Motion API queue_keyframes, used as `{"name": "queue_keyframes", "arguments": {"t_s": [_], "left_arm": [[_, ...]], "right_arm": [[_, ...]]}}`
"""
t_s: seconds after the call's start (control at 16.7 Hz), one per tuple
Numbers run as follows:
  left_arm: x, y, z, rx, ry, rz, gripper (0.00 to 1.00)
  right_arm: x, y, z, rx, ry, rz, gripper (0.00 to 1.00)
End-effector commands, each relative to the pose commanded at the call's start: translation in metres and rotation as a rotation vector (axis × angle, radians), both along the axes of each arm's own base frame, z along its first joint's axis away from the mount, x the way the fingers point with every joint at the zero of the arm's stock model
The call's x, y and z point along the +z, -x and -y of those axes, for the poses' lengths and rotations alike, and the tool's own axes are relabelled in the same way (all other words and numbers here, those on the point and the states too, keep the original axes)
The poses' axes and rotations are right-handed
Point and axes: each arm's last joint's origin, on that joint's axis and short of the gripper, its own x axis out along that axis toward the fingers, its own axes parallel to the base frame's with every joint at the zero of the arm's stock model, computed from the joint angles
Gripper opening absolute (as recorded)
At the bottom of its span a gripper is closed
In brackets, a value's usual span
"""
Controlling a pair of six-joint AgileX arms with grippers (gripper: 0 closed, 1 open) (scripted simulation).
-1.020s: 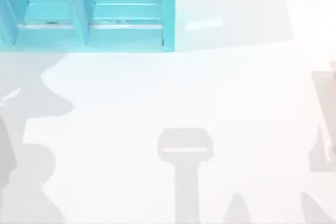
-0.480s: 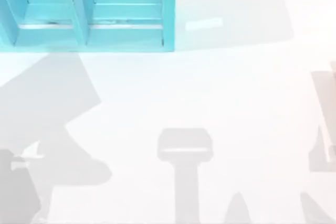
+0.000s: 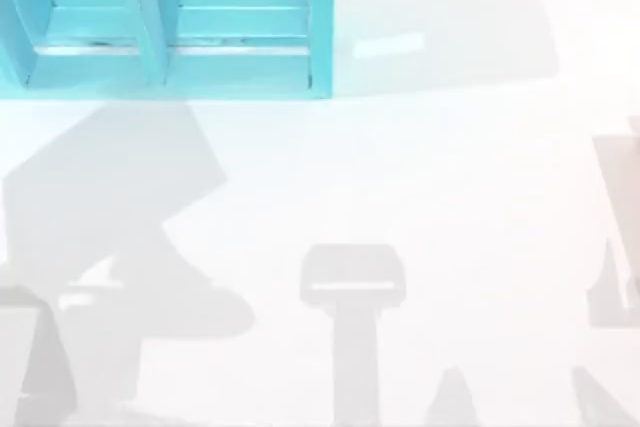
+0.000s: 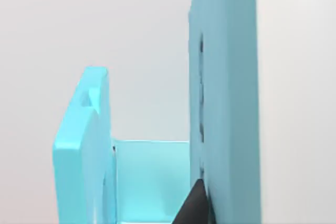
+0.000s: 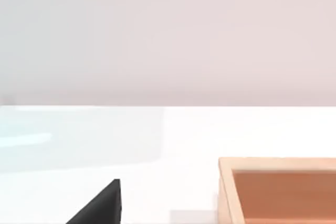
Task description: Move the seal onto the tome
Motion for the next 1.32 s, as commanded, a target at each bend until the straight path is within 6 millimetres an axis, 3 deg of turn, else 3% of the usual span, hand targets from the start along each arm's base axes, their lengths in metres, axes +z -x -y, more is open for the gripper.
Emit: {"name": "queue_keyframes", "arguments": {"t_s": [0.18,0.36,0.72,1.02,1.32], "left_arm": [[0.014,-0.02,0.035,-0.006,0.111,0.02,0.0],[0.021,-0.043,0.087,-0.018,0.298,0.007,0.0],[0.005,-0.071,0.229,0.017,0.771,-0.155,0.0],[-0.042,-0.055,0.36,0.184,1.072,-0.309,0.0],[-0.1,-0.008,0.467,0.355,1.257,-0.284,0.0]], "right_arm": [[0.0,0.0,0.0,0.0,0.0,0.0,1.0],[0.0,0.0,0.0,0.0,0.0,0.0,1.0],[0.0,0.0,0.0,0.0,0.0,0.0,1.0],[0.0,0.0,0.0,0.0,0.0,0.0,1.0],[0.0,0.0,0.0,0.0,0.0,0.0,1.0]]}}
